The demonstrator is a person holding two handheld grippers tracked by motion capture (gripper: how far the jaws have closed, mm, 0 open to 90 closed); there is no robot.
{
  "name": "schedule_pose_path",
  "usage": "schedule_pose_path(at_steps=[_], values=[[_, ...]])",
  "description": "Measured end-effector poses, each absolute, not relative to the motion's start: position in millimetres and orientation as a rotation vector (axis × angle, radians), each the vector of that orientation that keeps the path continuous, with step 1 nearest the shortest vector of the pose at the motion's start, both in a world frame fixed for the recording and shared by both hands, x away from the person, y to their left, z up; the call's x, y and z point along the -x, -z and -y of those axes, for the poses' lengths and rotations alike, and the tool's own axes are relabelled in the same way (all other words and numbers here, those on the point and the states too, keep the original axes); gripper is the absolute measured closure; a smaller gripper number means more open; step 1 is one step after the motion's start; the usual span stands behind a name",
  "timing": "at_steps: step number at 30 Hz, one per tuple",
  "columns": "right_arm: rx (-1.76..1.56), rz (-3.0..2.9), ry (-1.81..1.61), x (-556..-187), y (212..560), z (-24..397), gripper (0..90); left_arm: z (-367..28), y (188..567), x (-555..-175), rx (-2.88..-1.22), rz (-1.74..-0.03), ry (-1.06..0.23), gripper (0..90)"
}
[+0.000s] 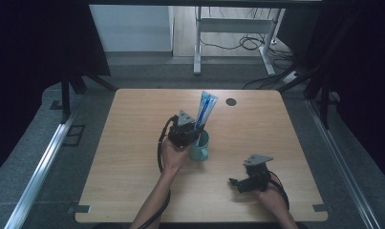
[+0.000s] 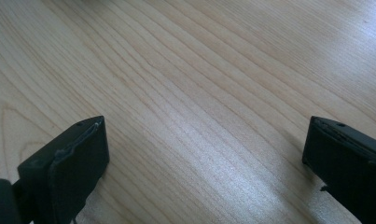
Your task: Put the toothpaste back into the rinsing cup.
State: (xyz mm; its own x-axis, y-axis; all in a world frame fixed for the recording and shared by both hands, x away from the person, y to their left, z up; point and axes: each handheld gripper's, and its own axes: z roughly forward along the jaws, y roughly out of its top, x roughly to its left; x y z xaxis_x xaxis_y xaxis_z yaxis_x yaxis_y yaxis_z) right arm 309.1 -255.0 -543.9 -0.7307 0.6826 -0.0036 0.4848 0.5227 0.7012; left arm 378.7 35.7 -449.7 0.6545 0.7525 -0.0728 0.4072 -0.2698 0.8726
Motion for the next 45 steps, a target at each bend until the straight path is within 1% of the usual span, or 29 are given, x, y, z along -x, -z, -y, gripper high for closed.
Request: schedule_pose_path(at_steps=[12, 21, 27, 37, 45], values=[[-0.982, -2.489, -1.016, -309, 544, 255, 0.1, -31, 465, -375, -1.900, -0.929, -0.424, 73.1], [-0.983, -2.489, -1.016, -309, 544, 255, 0.1, -30, 469, -373, -1.913, -0.927, -0.422, 72.4], [-0.983, -2.489, -1.016, -309, 544, 255, 0.0, -33, 471, -373, -1.898, -0.945, -0.386, 71.6], [-0.980, -2.489, -1.017, -309, 544, 255, 0.1, -32, 477, -374, -1.972, -0.969, -0.381, 69.6], [-0.982, -2.489, -1.016, -309, 544, 255, 0.1, -35, 478, -375, -1.978, -0.977, -0.341, 68.1]])
